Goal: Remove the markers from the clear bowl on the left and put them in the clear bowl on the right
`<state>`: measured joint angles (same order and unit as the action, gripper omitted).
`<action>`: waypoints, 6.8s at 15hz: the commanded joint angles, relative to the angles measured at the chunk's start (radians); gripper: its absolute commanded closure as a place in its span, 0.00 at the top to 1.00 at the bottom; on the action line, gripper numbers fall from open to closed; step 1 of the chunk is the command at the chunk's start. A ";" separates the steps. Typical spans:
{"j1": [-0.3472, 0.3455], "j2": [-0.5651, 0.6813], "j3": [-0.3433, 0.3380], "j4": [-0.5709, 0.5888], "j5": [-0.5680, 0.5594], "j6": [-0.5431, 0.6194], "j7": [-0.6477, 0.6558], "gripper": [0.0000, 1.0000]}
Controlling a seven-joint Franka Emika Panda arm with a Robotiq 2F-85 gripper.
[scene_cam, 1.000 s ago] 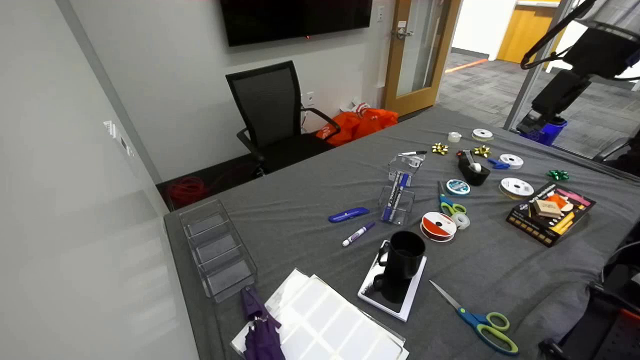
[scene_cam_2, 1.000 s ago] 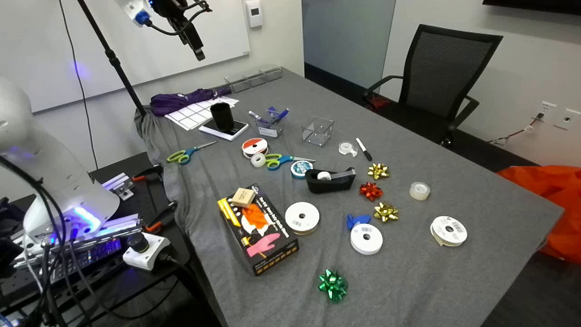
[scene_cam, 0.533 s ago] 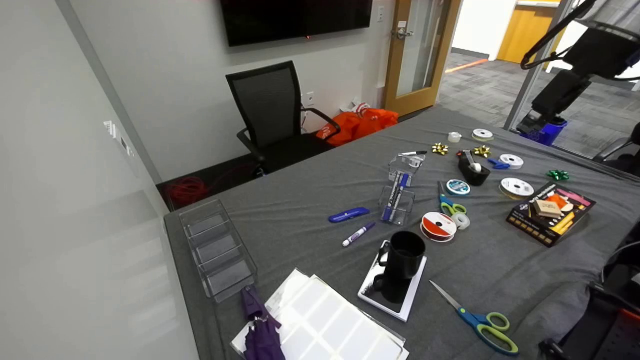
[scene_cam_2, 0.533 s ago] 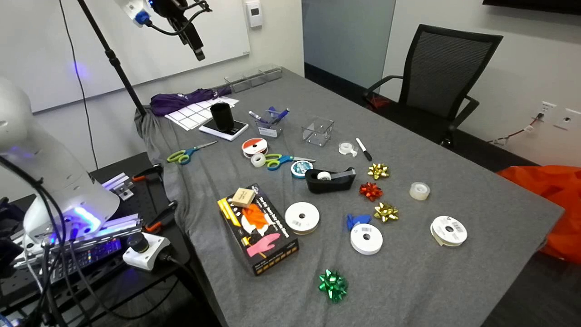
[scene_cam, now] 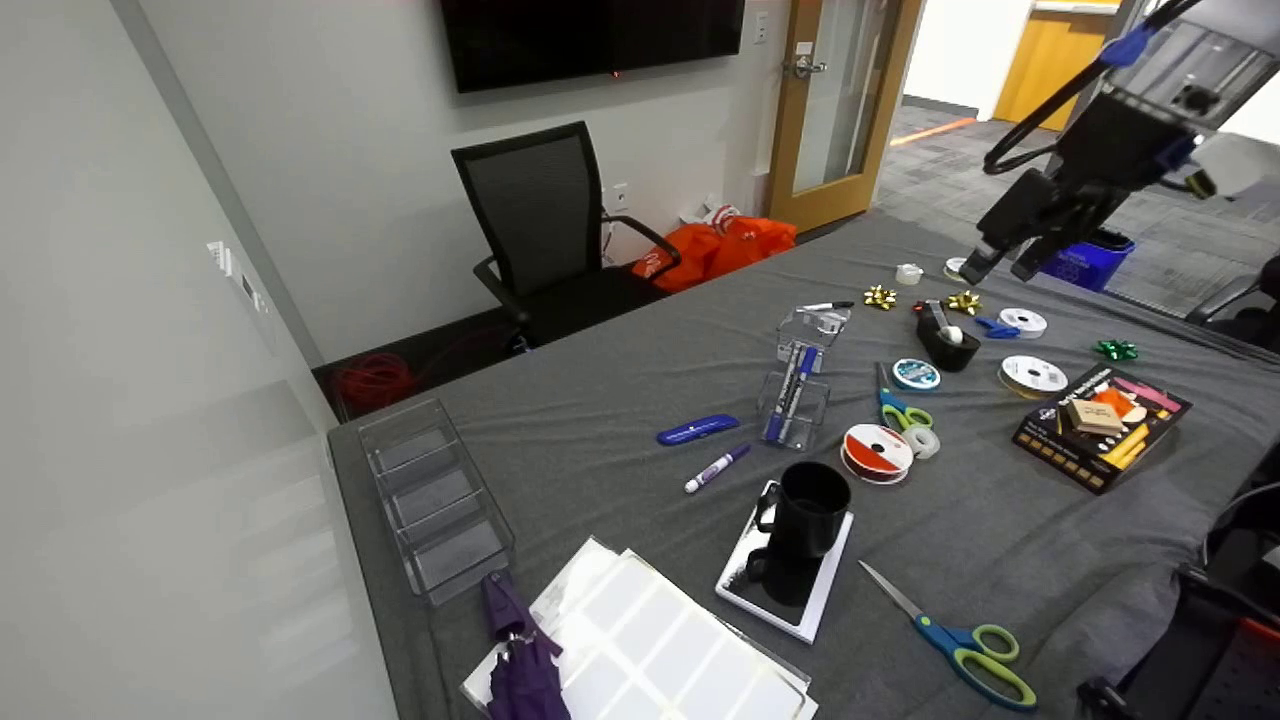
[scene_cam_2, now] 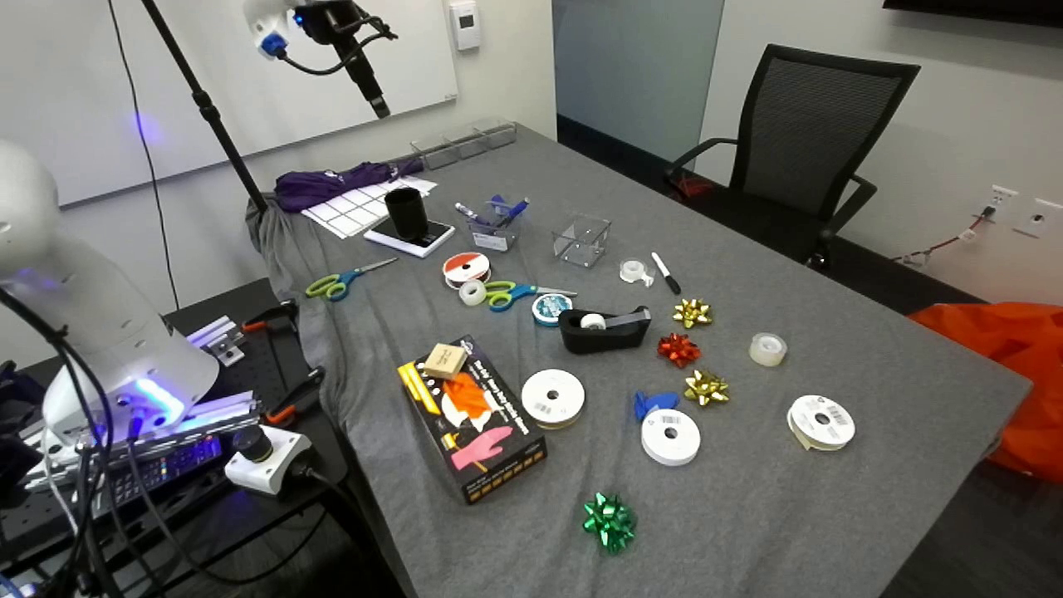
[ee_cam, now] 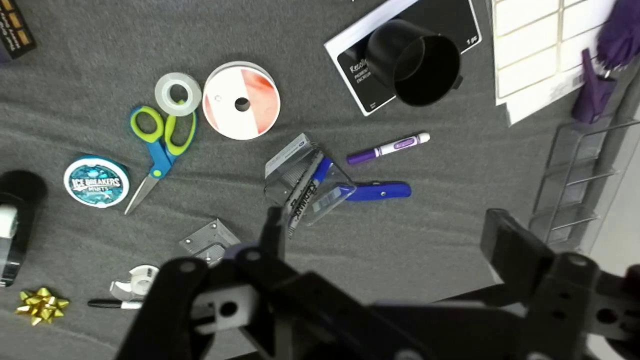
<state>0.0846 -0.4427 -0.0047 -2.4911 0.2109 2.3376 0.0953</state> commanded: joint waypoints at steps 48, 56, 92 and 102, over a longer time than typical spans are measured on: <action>0.190 1.064 -0.227 0.713 -0.530 0.254 1.418 1.00; 0.192 1.139 -0.230 0.743 -0.514 0.254 1.440 1.00; 0.169 0.892 -0.235 0.631 -0.559 0.232 1.332 0.08; -0.001 0.925 -0.228 0.804 -0.469 0.086 1.231 0.08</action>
<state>0.1383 0.4433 -0.2471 -1.7742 -0.3032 2.5014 1.3715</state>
